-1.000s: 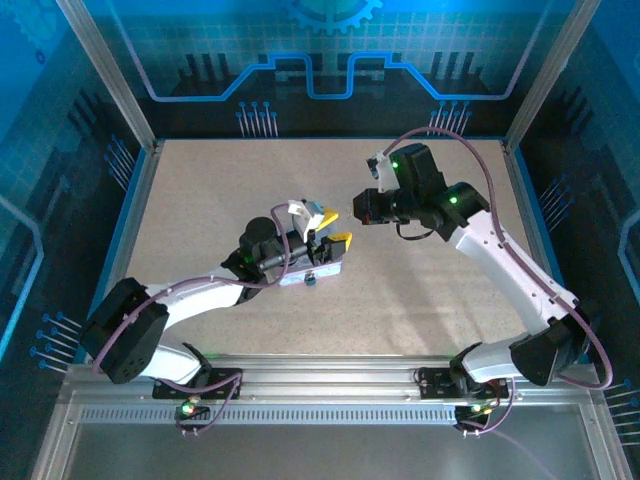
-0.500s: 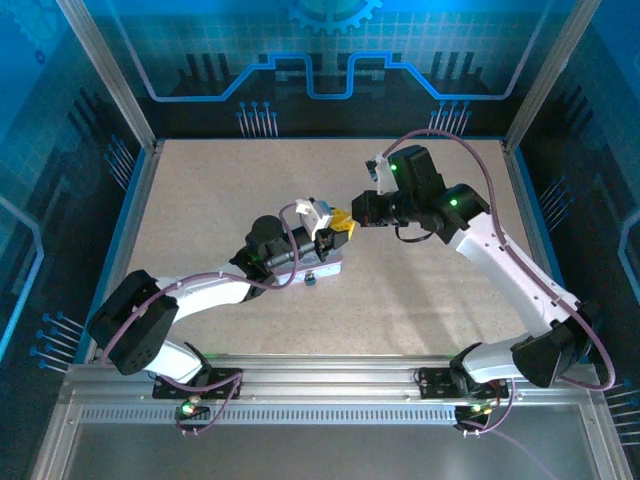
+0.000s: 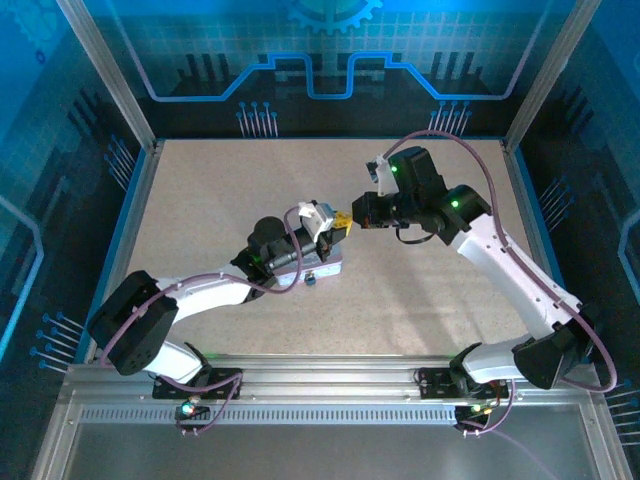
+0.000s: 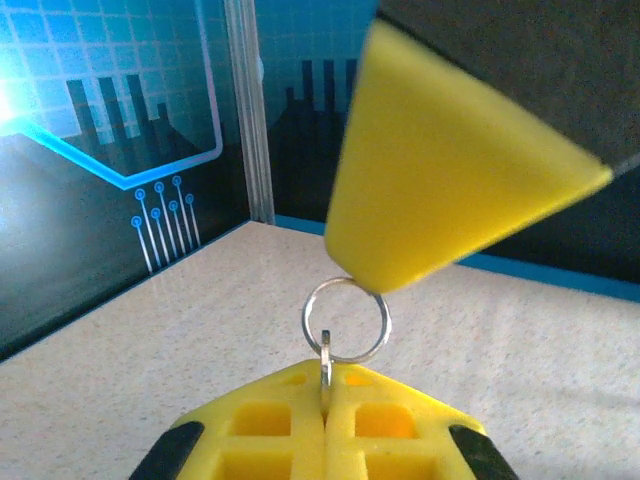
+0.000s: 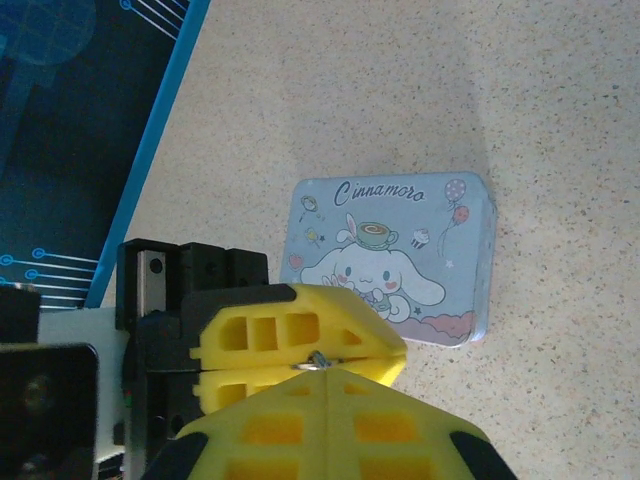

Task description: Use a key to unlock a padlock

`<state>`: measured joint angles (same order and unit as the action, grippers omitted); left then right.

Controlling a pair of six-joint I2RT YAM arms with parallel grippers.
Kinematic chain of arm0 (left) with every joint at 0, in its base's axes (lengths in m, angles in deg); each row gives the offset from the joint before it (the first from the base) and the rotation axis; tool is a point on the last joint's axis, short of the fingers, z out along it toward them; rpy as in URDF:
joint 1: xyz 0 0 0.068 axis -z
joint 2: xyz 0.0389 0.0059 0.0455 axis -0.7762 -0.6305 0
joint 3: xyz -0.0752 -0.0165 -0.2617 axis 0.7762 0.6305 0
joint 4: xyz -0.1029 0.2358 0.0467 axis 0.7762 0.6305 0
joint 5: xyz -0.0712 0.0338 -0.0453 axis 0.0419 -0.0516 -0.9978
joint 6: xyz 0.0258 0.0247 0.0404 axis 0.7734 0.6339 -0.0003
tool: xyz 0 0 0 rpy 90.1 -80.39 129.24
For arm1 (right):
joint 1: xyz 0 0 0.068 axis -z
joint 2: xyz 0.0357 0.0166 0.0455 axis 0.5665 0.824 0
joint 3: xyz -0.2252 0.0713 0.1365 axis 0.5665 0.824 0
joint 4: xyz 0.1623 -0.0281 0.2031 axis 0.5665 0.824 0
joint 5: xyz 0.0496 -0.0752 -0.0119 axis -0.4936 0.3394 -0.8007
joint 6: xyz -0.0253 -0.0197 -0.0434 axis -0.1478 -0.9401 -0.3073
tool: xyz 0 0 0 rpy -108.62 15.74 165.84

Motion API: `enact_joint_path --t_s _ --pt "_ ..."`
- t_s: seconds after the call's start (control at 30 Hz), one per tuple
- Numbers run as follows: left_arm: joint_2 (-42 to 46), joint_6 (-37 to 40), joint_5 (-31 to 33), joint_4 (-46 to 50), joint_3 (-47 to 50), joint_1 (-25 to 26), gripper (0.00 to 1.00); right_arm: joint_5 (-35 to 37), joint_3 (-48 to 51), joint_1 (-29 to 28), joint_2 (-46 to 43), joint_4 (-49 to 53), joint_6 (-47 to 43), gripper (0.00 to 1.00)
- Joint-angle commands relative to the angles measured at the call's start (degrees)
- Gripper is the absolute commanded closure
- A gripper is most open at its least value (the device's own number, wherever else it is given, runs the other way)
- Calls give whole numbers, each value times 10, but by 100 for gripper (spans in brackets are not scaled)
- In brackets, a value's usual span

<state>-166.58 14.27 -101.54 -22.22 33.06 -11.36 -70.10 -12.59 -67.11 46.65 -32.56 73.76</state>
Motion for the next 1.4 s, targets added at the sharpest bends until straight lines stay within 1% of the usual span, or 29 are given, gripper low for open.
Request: enact_joint_path --t_s 0.0,0.1,0.17,0.23,0.33,0.47,0.57,0.63,0.8,1.37 --pt "28 108 44 40 -7 13 100 -4 11 7 -34 16 2 88" --pt "43 198 69 82 -12 22 100 -37 36 27 -60 -4 13 79" --pt "51 262 79 105 -16 26 100 -69 62 46 -80 -25 30 75" --pt "58 308 82 118 -18 28 100 -99 89 62 -99 -47 51 73" --pt "65 356 78 135 -26 28 100 -145 126 77 -118 -85 87 70" --pt "65 394 64 152 -37 28 100 -190 149 79 -119 -116 143 69" --pt "61 408 60 150 -42 29 100 -206 167 78 -119 -147 196 69" --pt "59 408 57 151 -45 28 100 -206 173 76 -117 -154 214 69" --pt "54 407 53 148 -49 32 100 -189 175 71 -111 -146 222 69" --pt "48 408 55 142 -49 35 100 -181 168 60 -69 -157 246 68"
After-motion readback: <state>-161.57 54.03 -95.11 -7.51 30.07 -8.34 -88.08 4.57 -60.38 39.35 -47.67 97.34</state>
